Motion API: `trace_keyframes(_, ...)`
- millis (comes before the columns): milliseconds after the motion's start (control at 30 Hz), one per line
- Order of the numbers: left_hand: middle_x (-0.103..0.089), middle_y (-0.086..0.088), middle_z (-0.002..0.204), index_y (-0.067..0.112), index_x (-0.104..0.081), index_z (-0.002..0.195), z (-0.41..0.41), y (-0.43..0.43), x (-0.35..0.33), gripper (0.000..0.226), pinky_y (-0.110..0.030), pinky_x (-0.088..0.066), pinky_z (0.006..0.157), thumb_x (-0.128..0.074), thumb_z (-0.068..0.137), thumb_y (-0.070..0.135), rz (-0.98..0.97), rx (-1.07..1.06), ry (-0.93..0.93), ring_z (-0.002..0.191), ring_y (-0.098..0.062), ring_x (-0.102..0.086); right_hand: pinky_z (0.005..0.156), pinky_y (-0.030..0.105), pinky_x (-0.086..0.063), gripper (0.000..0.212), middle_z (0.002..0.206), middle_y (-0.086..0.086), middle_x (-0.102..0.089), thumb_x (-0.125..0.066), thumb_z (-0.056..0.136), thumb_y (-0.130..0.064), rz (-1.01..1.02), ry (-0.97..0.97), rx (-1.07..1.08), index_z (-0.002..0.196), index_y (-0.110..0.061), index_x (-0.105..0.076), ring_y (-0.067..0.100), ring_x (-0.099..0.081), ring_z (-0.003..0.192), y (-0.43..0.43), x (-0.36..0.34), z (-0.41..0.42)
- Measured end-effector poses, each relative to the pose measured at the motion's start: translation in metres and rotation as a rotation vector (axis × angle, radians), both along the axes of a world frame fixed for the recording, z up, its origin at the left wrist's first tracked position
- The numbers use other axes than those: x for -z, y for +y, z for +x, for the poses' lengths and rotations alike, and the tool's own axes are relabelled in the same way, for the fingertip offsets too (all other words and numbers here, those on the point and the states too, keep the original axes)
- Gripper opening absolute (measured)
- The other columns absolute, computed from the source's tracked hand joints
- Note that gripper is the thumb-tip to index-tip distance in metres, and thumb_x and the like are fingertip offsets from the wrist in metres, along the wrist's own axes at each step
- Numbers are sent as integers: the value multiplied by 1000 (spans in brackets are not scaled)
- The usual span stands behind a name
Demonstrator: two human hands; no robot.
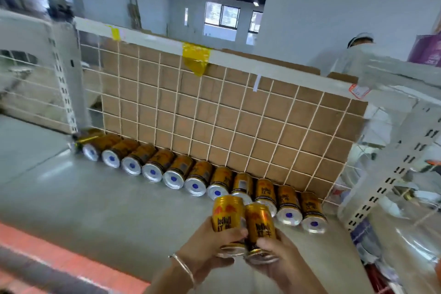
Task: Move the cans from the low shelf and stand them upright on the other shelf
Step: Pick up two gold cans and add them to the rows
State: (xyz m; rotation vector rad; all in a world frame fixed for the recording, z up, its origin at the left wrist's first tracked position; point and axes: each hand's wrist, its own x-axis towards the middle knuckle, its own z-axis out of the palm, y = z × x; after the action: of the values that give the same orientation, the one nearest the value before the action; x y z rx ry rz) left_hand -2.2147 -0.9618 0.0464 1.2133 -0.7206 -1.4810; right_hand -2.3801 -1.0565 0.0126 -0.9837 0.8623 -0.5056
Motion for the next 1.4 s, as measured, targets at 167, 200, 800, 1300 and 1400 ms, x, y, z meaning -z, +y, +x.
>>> trace_keyframes(167, -67, -3, 77, 20, -68, 89, 84, 69, -7, 55, -29, -47, 66, -74, 40, 45, -19, -202, 10, 69, -17, -61, 55, 34, -54, 111, 88, 21, -68, -94, 21, -19, 24, -71, -205, 123, -1, -54, 28, -66, 63, 50, -11, 104)
trace_keyframes(200, -67, -2, 74, 20, -66, 92, 101, 84, -4, 57, -29, -47, 65, -72, 41, 45, -15, -241, 27, 66, -16, -62, 47, 30, -51, 114, 78, 20, -64, -94, 19, -15, 54, -113, -213, 123, 3, -51, 25, -62, 54, 63, -12, 125)
trace_keyframes(800, -69, -11, 78, 10, -62, 100, 328, 307, -4, 30, -29, -52, 65, -73, 75, 22, 1, -737, 217, 64, -21, -65, 79, 42, -40, 58, 96, 28, -64, -77, 54, -32, 98, -23, -480, 103, -2, -68, 33, -59, 85, 260, -10, 402)
trace_keyframes(1300, -72, -18, 88, 7, -62, 104, 495, 313, 4, 20, -36, -57, 62, -62, 85, 14, -48, -995, 297, 69, -28, -70, 62, 32, -50, 51, 78, 19, -67, -68, 57, -30, 97, -34, -528, 100, -3, -66, 26, -65, 64, 258, -6, 601)
trace_keyframes(1400, -74, -14, 86, 8, -63, 105, 541, 299, 1, 27, -41, -56, 77, -67, 81, 19, -30, -1018, 286, 73, -27, -71, 65, 32, -48, 75, 89, 21, -67, -79, 42, -42, 152, -4, -500, 107, -5, -67, 30, -63, 77, 250, -8, 651)
